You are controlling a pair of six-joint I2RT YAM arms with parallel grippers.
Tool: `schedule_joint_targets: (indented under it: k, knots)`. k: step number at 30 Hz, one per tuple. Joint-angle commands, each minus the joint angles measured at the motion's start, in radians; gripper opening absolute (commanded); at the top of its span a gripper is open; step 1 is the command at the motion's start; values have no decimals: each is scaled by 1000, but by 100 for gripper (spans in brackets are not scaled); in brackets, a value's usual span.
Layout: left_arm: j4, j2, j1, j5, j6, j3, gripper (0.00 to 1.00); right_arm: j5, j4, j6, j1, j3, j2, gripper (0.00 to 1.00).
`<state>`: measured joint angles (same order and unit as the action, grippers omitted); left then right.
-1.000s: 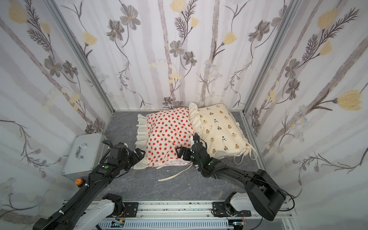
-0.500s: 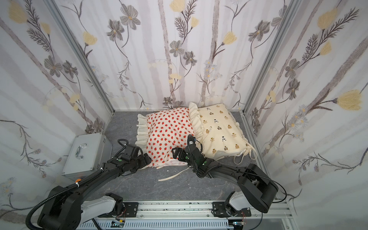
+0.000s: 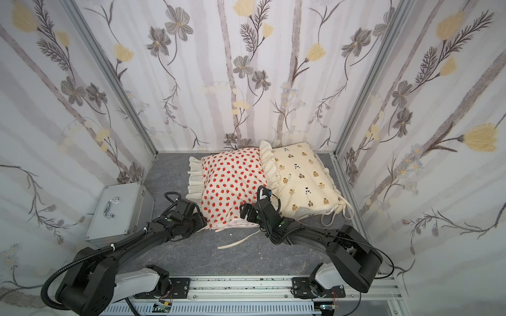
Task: Zip up pillowcases
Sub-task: Pick up the pillowcase from the center of the board.
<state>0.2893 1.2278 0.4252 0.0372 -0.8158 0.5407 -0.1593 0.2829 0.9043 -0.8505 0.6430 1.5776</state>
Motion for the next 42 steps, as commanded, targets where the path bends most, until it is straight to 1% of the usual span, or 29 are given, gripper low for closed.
schedule_joint_targets:
  k: [1,5,11,15,23,25,32,33,38,42]
  knots:
    - [16,20,11,-38,-17,16,63,-29,-9,14,5,0,-1,100]
    - [21,61,28,-49,-28,24,62,-29,-10,18,14,-6,-6,100]
    - [33,127,46,-98,-57,40,54,-11,12,32,37,-23,3,100]
    - [9,157,50,-131,-87,38,45,-6,23,30,49,-21,12,100]
    - [-51,198,59,-137,-118,44,24,1,45,11,67,-1,67,100]
    - [-62,198,62,-133,-117,41,19,9,45,2,104,11,83,100]
    - [-76,188,68,-96,-110,27,1,24,38,-38,129,52,125,100]
    - [-76,182,69,-89,-108,22,0,28,38,-43,132,59,130,100]
    - [-62,140,74,-57,-103,-3,0,33,19,-75,134,88,132,100]
    - [-33,77,85,-49,-109,-22,0,38,-7,-108,118,95,113,100]
